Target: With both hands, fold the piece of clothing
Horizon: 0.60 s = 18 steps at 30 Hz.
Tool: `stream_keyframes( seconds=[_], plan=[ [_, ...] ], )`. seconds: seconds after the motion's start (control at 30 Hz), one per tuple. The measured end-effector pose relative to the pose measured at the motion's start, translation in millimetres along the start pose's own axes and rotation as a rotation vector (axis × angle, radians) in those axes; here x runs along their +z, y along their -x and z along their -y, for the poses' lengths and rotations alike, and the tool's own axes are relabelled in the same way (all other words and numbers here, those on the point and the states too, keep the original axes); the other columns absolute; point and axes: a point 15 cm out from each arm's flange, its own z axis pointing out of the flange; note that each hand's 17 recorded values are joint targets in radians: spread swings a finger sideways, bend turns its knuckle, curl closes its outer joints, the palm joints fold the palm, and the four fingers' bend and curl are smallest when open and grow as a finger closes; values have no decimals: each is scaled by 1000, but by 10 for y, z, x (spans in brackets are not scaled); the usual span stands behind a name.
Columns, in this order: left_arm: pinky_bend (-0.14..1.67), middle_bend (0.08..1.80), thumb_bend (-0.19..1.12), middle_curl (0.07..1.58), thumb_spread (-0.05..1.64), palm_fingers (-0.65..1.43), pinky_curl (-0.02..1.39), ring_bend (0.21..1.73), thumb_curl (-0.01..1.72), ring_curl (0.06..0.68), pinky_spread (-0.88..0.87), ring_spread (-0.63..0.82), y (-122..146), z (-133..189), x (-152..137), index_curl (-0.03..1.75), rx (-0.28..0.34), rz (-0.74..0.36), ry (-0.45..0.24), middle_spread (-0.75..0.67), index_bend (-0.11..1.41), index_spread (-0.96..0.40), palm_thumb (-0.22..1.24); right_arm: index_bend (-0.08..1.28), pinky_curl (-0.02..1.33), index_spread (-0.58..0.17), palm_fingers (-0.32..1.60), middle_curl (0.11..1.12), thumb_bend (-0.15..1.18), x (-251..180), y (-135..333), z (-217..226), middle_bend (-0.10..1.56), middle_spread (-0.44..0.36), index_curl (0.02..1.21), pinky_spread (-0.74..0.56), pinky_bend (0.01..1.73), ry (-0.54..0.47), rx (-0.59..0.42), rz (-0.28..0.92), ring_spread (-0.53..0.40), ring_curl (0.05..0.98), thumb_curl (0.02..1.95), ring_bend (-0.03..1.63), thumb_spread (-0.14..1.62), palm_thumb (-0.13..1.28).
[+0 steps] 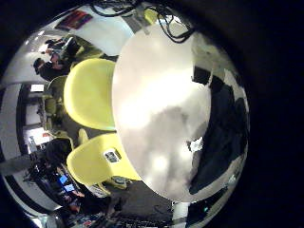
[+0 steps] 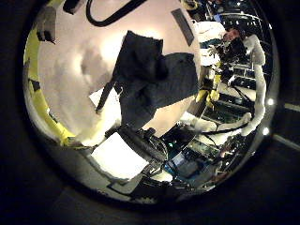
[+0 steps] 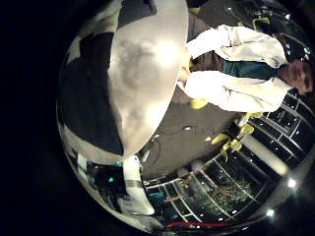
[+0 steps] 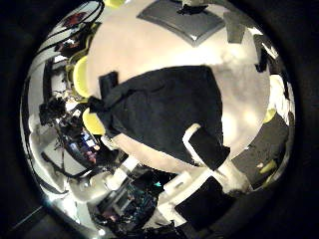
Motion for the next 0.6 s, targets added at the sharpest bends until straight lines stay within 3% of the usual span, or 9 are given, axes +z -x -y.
stream_keyframes(
  seconds=[0.13, 0.3, 0.43, 0.6],
  plan=[
    [553, 228, -23, 812, 1091, 199, 571, 879, 389, 344, -122, -156, -284, -451, 71, 944, 52, -57, 112, -196, 176, -288, 527, 230, 905, -414, 133, 576, -12, -265, -7, -129, 487, -254, 559, -9, 519, -48, -22, -4, -147, 605, 554, 832, 1304, 699],
    [489, 226, -20, 757, 1105, 216, 544, 849, 373, 330, -55, -130, -733, -922, 474, 855, 125, -157, 217, -150, 178, -247, 524, 225, 832, -412, 172, 536, -6, -377, 105, -394, 461, -246, 524, 110, 430, -12, -63, -8, -117, 558, 538, 764, 1294, 737],
    [420, 230, -19, 720, 1117, 220, 518, 818, 364, 319, 2, -112, -1068, -1100, 880, 805, 183, -172, 233, -136, 192, -228, 533, 218, 767, -405, 157, 506, -8, -218, 254, -572, 435, -227, 501, 180, 361, 83, -135, 7, -92, 513, 525, 675, 1286, 762],
    [334, 216, -19, 675, 1124, 224, 479, 763, 358, 299, 107, -65, -1192, -1159, 1437, 763, 218, -143, 234, -127, 209, -213, 539, 180, 688, -401, 145, 465, -19, 135, 386, -645, 375, -210, 463, 255, 310, 171, -160, 19, -50, 466, 508, 603, 1263, 751]
  ],
)
